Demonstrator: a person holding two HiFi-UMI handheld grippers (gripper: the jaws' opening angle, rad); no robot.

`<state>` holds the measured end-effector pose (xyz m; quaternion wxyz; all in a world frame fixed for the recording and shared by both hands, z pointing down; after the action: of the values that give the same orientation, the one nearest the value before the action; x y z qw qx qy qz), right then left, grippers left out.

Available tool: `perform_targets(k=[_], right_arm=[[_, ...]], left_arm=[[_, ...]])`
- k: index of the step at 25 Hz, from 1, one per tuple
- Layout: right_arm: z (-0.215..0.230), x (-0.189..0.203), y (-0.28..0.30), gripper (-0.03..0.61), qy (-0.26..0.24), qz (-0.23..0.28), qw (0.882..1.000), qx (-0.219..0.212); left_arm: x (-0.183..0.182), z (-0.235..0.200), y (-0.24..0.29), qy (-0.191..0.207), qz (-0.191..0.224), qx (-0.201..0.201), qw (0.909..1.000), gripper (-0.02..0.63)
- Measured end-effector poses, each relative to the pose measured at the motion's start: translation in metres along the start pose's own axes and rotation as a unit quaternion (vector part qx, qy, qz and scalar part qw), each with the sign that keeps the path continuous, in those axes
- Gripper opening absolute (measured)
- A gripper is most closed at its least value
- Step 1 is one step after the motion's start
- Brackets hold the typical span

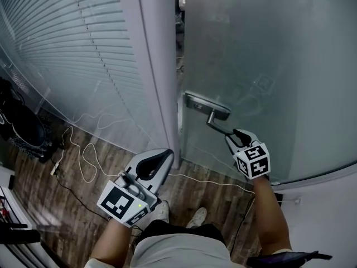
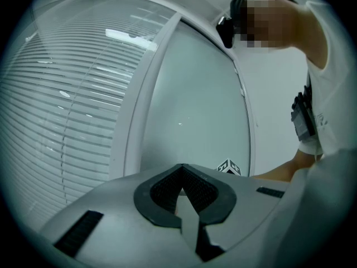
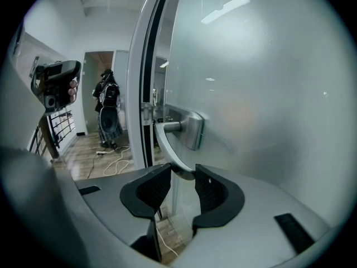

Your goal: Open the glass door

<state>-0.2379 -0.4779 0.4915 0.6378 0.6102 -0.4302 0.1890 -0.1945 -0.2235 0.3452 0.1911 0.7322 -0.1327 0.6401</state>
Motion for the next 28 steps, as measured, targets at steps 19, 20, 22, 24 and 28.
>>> perform_targets(k=[19, 20, 22, 24, 28], right_arm=[[0.048, -0.004, 0.026, 0.133, -0.001, -0.007, 1.0, 0.03], [0.051, -0.002, 0.026, 0.133, 0.0, -0.007, 0.999, 0.033], [0.056, -0.003, 0.028, 0.133, 0.004, -0.006, 0.999, 0.04], [0.064, -0.01, 0.032, 0.133, 0.006, -0.005, 0.999, 0.046], [0.086, -0.027, 0.037, 0.133, -0.01, 0.003, 0.998, 0.063]], left_arm=[[0.005, 0.0, 0.006, -0.004, 0.012, -0.03, 0.9995, -0.002], [0.005, 0.002, 0.006, -0.004, 0.013, -0.03, 0.9995, -0.002], [0.005, 0.002, 0.007, -0.004, 0.014, -0.032, 0.9994, -0.001], [0.003, -0.003, 0.011, -0.005, 0.014, -0.034, 0.9993, -0.002], [-0.004, -0.013, 0.022, -0.008, 0.013, -0.041, 0.999, -0.002]])
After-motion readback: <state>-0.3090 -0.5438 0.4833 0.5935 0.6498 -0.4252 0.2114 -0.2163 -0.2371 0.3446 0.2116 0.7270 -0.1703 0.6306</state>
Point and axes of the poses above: the fingertips, and each gripper's own axes: y forward along the fingers, z to its right, x out of its underside, the point moved 3 cm from there along -y, backward along the fingers, and after that the axes turned 6 degrees about -z, right-handed, at the moved point
